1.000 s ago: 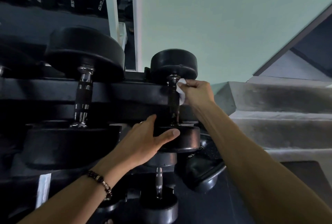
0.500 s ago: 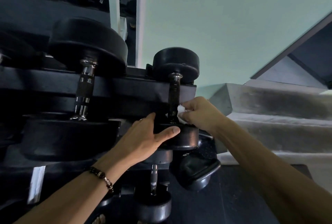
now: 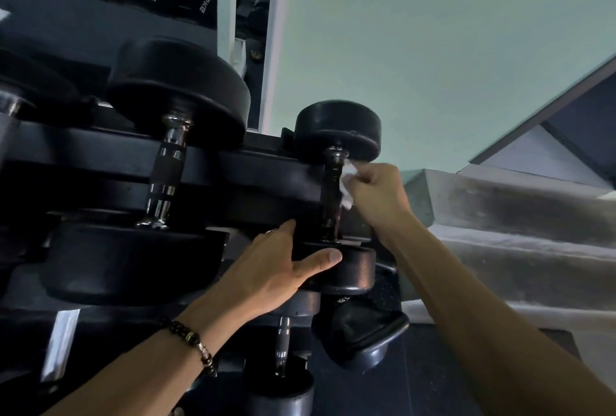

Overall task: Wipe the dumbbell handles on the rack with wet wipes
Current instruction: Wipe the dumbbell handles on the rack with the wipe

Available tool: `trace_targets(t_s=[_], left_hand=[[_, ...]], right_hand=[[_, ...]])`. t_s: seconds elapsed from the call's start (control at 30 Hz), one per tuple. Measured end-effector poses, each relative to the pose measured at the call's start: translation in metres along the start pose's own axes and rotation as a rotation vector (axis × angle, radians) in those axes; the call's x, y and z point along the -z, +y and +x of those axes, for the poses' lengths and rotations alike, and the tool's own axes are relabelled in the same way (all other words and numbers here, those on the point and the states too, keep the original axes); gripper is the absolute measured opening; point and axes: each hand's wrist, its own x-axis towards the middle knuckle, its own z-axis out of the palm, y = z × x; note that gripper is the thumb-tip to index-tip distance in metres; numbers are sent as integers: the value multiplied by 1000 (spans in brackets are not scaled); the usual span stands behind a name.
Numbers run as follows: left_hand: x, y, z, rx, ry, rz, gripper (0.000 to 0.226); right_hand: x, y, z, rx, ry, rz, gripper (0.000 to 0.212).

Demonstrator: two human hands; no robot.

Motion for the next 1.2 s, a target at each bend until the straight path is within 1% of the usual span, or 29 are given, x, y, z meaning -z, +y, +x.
trace_targets(t_s=[0.03,0.07,0.13,0.2,0.23,0.27,0.3,0.4,0.43,0.47,0.5,0.57,0.6,0.63,0.7,0.77,0.8,0.83,0.87,0.93,0.97,1.0,1.03,1.13,1.17,1.2], left_hand=[[0,1,1,-2,8,-3,117],[1,2,2,-2,15,6,118],[3,5,1,8,17,29,116],[3,6,-1,2,20,21,105],[4,8,-3,0,27,16,99],[5,9,-4,3,36,15,96],[5,11,-5,18,39,20,98],[5,13,-7,55,19,76,117],[5,14,-7,62,11,81,121],[4,13,-7,71,-2,75,123],[4,12,-7,76,-9,64,123],[4,10,-7,76,-12,42,122],[4,11,-8,72,-11,32,121],[4,12,-8,67,-7,26,118],[5,14,-9,66,5,27,112],[5,17,-9,82,11,24,108],[4,17,-8,84,11,19,108],[4,16,-8,73,7,17,108],[4,15,-8,62,5,17,108],[4,14,-8,61,17,19,107],[5,15,-9,65,22,26,107],[6,16,-9,67,26,34,107],[6,17,-9,66,27,43,108],[7,18,-9,80,6,65,116],[7,18,-9,81,7,62,117],[7,17,-10,84,8,54,117]], right_hand=[[-4,-5,6,-4,69,44,32],[-6,-7,7,-25,88,64,35],[-2,-3,-6,-53,-16,18,32],[7,9,-25,-57,-196,-89,29],[12,12,-29,-47,-252,-137,29],[14,12,-26,-24,-258,-163,30],[13,8,-21,1,-220,-158,31],[-1,0,8,-12,-20,61,37],[-5,-1,10,-24,19,99,39],[-5,2,7,-37,6,98,38],[-3,10,1,-42,-49,87,32],[7,25,-16,-87,-241,98,15],[13,31,-20,-118,-317,151,13],[16,33,-18,-128,-332,194,10],[11,23,-4,-120,-219,316,14],[0,14,11,-158,-121,563,19],[-4,14,15,-186,-111,643,22],[-4,18,13,-198,-130,634,21],[1,25,6,-201,-188,560,19],[12,38,-10,-182,-364,318,19],[16,40,-13,-153,-414,225,20],[17,39,-9,-129,-394,182,19],[15,34,-3,-121,-324,192,16],[-2,21,20,-123,-153,408,16],[-6,20,21,-130,-131,427,17],[-6,24,16,-129,-137,379,17]])
